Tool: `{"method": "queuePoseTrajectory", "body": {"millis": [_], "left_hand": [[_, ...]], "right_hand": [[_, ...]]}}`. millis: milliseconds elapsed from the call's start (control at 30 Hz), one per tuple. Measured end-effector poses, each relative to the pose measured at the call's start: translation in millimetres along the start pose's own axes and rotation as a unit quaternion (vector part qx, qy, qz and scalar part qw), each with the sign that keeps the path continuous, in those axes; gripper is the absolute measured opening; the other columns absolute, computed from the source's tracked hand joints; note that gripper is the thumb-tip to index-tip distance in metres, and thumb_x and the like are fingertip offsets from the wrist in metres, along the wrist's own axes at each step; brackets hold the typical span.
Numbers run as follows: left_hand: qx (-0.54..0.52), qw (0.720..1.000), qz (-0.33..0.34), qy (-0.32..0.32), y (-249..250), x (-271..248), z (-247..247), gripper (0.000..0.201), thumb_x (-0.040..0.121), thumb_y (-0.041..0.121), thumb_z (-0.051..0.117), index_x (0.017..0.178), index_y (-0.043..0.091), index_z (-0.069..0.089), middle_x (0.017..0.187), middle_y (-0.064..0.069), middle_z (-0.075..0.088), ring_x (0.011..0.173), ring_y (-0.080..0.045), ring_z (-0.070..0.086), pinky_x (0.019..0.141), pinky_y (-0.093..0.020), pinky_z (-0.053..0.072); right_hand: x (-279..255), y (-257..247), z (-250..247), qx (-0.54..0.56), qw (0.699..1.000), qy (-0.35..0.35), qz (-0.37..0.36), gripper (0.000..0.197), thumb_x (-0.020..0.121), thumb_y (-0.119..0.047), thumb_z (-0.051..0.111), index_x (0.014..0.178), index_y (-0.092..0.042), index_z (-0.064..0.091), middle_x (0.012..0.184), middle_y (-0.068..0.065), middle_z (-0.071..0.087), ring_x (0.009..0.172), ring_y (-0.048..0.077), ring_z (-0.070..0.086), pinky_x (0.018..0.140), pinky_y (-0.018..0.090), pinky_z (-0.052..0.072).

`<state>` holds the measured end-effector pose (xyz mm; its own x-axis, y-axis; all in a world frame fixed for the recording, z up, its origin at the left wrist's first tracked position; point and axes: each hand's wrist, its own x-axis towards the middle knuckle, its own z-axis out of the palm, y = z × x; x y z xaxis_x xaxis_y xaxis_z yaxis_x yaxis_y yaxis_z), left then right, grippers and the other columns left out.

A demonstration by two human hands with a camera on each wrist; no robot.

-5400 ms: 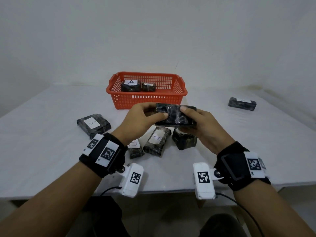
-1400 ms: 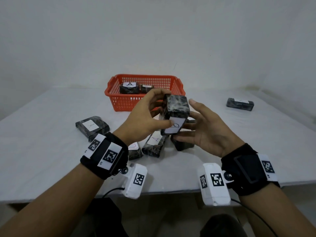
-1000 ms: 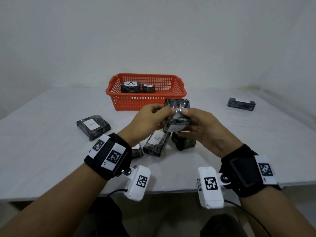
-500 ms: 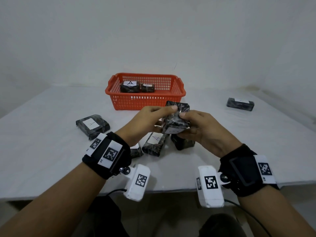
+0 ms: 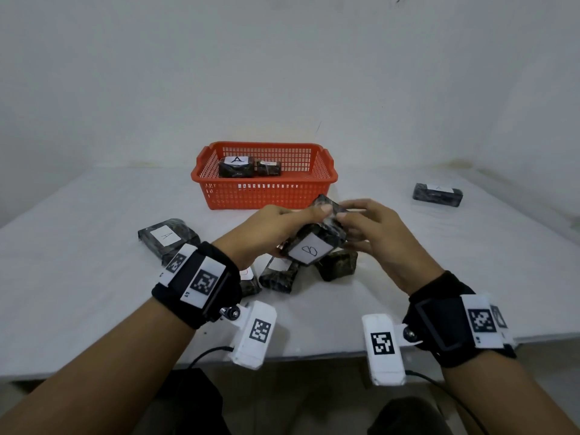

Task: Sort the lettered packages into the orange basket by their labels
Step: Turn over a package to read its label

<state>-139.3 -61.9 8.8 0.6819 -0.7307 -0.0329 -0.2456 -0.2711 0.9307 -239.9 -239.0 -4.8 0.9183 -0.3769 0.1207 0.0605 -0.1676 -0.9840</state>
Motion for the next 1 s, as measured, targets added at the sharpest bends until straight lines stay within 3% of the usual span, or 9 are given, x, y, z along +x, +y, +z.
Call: {"method": "queuePoseTrajectory", "body": {"millis": [133, 200, 300, 400, 500, 600, 667, 867, 1000], "left_hand": [[0.014, 0.999, -0.038, 0.01, 10, 6, 4, 0.069, 0.08, 0.085, 0.052, 0.112, 0.029, 0.076, 0.099, 0.005, 0.08, 0.094, -0.015, 0.076, 0.084, -0.037, 0.061], [0.014, 0.999, -0.049, 0.01, 19, 9, 7, 0.074, 0.081, 0.087, 0.045, 0.108, 0.024, 0.073, 0.094, 0.008, 0.076, 0.088, -0.012, 0.071, 0.077, -0.031, 0.057], [-0.004, 0.999, -0.047, 0.022, 29, 20, 10, 0.072, 0.086, 0.084, 0.045, 0.1, 0.02, 0.073, 0.096, 0.002, 0.077, 0.094, -0.02, 0.07, 0.083, -0.037, 0.054], [-0.045, 0.998, -0.039, 0.024, 31, 35, 15, 0.052, 0.089, 0.066, 0.065, 0.113, 0.021, 0.075, 0.108, 0.001, 0.078, 0.103, -0.024, 0.07, 0.084, -0.041, 0.057], [-0.104, 0.994, -0.022, 0.002, 35, 53, 29, 0.056, 0.091, 0.055, 0.072, 0.119, 0.006, 0.073, 0.11, -0.01, 0.079, 0.091, -0.027, 0.077, 0.081, -0.042, 0.064], [-0.088, 0.996, -0.016, 0.014, 40, 80, 52, 0.072, 0.086, 0.063, 0.071, 0.111, -0.004, 0.074, 0.104, -0.017, 0.079, 0.077, -0.028, 0.077, 0.084, -0.048, 0.065], [-0.055, 0.997, -0.024, 0.042, 47, 102, 69, 0.078, 0.081, 0.071, 0.071, 0.106, -0.003, 0.075, 0.099, -0.015, 0.08, 0.067, -0.023, 0.075, 0.072, -0.039, 0.065], [-0.09, 0.995, -0.027, 0.016, 80, 166, 119, 0.056, 0.084, 0.045, 0.083, 0.11, -0.004, 0.073, 0.11, -0.018, 0.076, 0.095, -0.031, 0.078, 0.08, -0.038, 0.066], [-0.074, 0.996, -0.057, 0.004, 93, 200, 150, 0.049, 0.089, 0.038, 0.08, 0.108, -0.005, 0.068, 0.101, -0.016, 0.07, 0.1, -0.037, 0.075, 0.085, -0.046, 0.064]], "right_hand": [[-3, -3, -12, -0.015, 0.996, -0.071, -0.05, 0.048, 0.087, -0.03, 0.078, 0.132, -0.026, 0.062, 0.115, 0.012, 0.072, 0.1, 0.024, 0.076, 0.082, 0.031, 0.06], [-2, -4, -17, -0.05, 0.995, -0.038, -0.073, 0.054, 0.083, -0.03, 0.087, 0.13, -0.029, 0.062, 0.114, 0.013, 0.072, 0.097, 0.028, 0.076, 0.083, 0.036, 0.062], [3, -3, -26, 0.009, 0.996, 0.06, -0.064, 0.038, 0.091, -0.021, 0.078, 0.126, -0.017, 0.063, 0.104, 0.017, 0.075, 0.089, 0.033, 0.078, 0.084, 0.05, 0.064], [9, -3, -43, 0.079, 0.99, 0.11, -0.027, 0.029, 0.097, -0.021, 0.071, 0.119, -0.002, 0.066, 0.094, 0.01, 0.076, 0.092, 0.03, 0.076, 0.086, 0.047, 0.063], [10, -4, -63, 0.099, 0.989, 0.108, -0.007, 0.02, 0.1, -0.021, 0.064, 0.1, -0.003, 0.072, 0.085, 0.004, 0.072, 0.086, 0.021, 0.072, 0.088, 0.041, 0.062], [12, -4, -87, 0.078, 0.988, 0.131, 0.004, 0.02, 0.102, -0.022, 0.062, 0.099, -0.006, 0.073, 0.089, 0.005, 0.07, 0.083, 0.017, 0.069, 0.092, 0.041, 0.059], [16, -2, -106, 0.054, 0.987, 0.152, 0.012, 0.018, 0.103, -0.021, 0.06, 0.098, -0.008, 0.072, 0.093, 0.005, 0.069, 0.088, 0.02, 0.067, 0.094, 0.045, 0.057], [33, 10, -179, 0.02, 0.971, 0.229, 0.066, 0.022, 0.101, -0.024, 0.063, 0.109, -0.006, 0.072, 0.098, 0.008, 0.067, 0.085, 0.025, 0.067, 0.089, 0.043, 0.058], [56, 25, -221, 0.014, 0.965, 0.236, 0.118, 0.03, 0.099, -0.021, 0.066, 0.119, 0.001, 0.07, 0.103, 0.013, 0.068, 0.082, 0.024, 0.069, 0.073, 0.034, 0.058]]}}
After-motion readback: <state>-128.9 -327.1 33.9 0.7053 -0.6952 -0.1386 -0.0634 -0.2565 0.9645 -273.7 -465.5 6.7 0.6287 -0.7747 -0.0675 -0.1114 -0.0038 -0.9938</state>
